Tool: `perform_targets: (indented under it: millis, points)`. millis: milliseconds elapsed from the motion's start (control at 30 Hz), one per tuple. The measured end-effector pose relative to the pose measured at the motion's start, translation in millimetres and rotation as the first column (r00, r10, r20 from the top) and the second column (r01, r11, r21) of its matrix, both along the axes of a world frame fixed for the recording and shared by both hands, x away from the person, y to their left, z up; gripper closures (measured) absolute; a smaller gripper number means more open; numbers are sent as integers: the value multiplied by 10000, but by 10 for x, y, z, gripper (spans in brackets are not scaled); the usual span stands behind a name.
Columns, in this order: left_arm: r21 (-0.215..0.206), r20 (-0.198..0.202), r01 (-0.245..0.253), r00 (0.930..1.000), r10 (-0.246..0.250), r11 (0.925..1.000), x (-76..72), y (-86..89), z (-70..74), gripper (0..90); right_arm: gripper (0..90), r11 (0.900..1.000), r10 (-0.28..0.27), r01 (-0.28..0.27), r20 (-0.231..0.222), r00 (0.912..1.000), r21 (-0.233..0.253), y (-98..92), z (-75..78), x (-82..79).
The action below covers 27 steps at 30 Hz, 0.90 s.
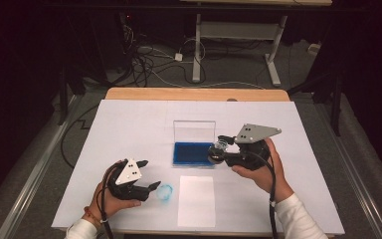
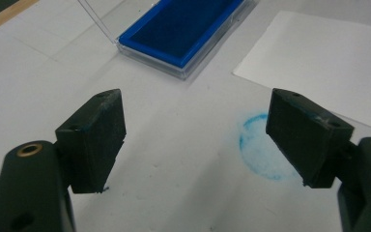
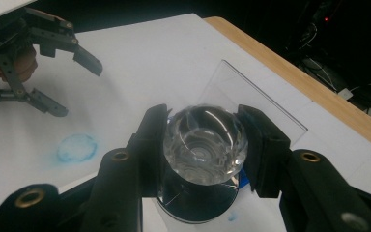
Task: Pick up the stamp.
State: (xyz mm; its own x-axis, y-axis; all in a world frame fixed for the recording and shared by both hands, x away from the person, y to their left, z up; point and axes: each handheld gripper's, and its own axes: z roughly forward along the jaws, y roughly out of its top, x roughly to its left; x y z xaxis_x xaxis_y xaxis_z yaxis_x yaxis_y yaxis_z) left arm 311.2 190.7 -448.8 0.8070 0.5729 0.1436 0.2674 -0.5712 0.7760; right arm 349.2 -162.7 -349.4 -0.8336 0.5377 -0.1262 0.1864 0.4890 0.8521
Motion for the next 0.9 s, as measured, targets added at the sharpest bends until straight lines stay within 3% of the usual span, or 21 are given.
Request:
perform_targets:
  millis: [67, 200, 567, 900]
  points:
    - [-309, -102, -158, 9998, 155, 9994, 25, -32, 49, 231, 570, 9998, 187, -187, -66, 9998, 49, 30, 2, -10]
    - [-426, -22, -81, 10000, 80, 9991, 23, -98, 100, 243, 570, 9989, 457, -456, -62, 9989, 98, 92, 8, -37]
    - [-986, 264, 747, 9970, -724, 9923, 43, -315, 254, 242, 570, 9952, 936, -931, -174, 9955, 287, 257, -19, -78]
    - [-904, 281, 1246, 9921, -1226, 9881, 21, -487, 230, 238, 570, 9935, 1097, -1086, -326, 9934, 341, 354, -116, -158]
